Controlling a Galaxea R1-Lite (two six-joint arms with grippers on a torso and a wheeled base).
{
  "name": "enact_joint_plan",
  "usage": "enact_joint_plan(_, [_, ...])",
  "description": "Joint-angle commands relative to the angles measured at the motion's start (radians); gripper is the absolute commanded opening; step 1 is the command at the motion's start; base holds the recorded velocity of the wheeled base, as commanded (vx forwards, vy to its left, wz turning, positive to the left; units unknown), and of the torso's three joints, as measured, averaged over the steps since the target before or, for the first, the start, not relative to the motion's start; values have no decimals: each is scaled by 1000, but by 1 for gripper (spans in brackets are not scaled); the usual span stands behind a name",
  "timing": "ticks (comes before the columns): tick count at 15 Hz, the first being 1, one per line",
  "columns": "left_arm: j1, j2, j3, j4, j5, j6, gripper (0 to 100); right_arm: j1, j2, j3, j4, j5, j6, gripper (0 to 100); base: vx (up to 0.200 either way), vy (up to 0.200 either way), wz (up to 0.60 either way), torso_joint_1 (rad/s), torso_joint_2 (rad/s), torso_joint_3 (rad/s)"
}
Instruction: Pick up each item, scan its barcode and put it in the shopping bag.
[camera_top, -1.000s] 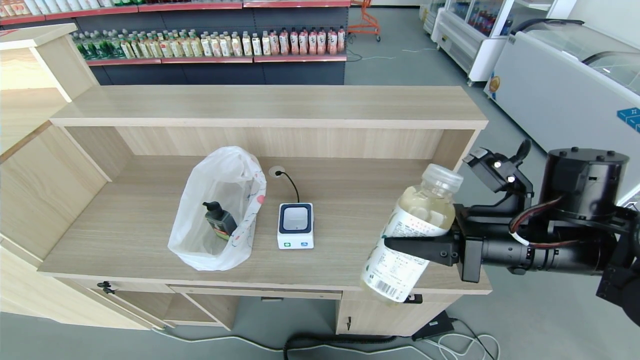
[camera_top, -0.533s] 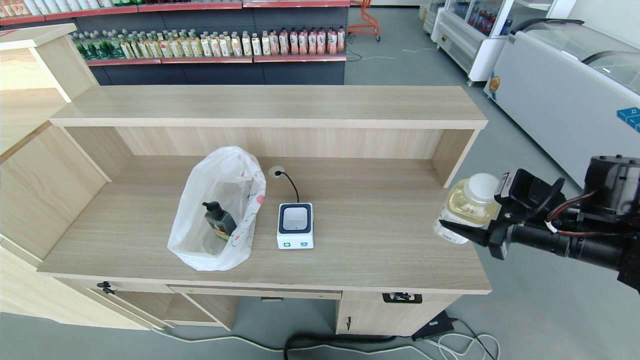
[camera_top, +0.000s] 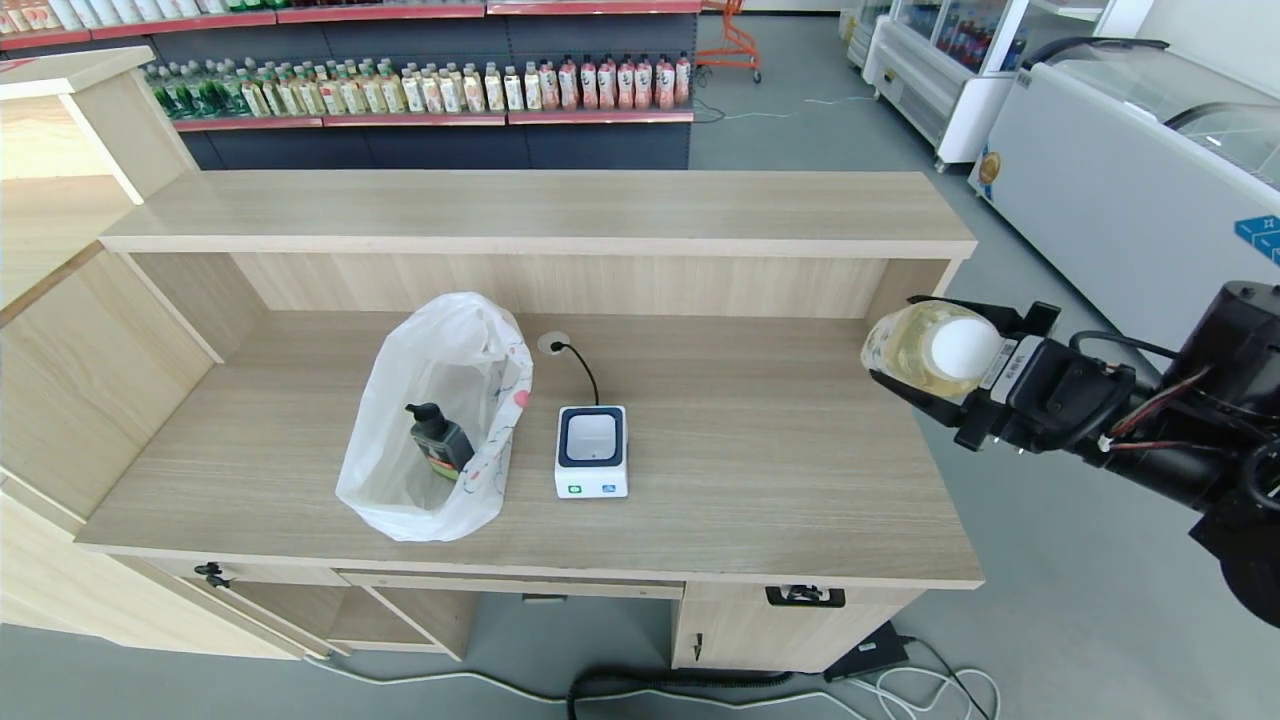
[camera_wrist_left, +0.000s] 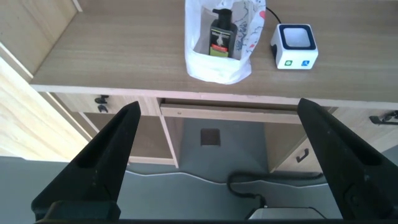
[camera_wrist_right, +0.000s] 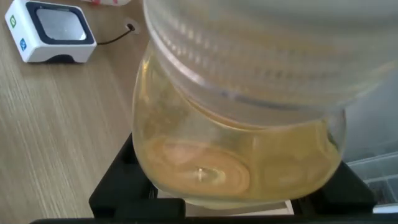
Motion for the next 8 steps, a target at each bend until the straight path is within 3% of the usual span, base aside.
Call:
enact_joint_plan(1, [1, 0, 0, 0, 0, 0, 100, 19, 13, 7, -2, 0, -20, 0, 0, 0, 0, 0, 0, 0])
enact_joint_plan(8, [1, 0, 0, 0, 1, 0, 100, 22, -14, 12, -2, -11, -51, 0, 0, 0, 0, 0, 0, 0])
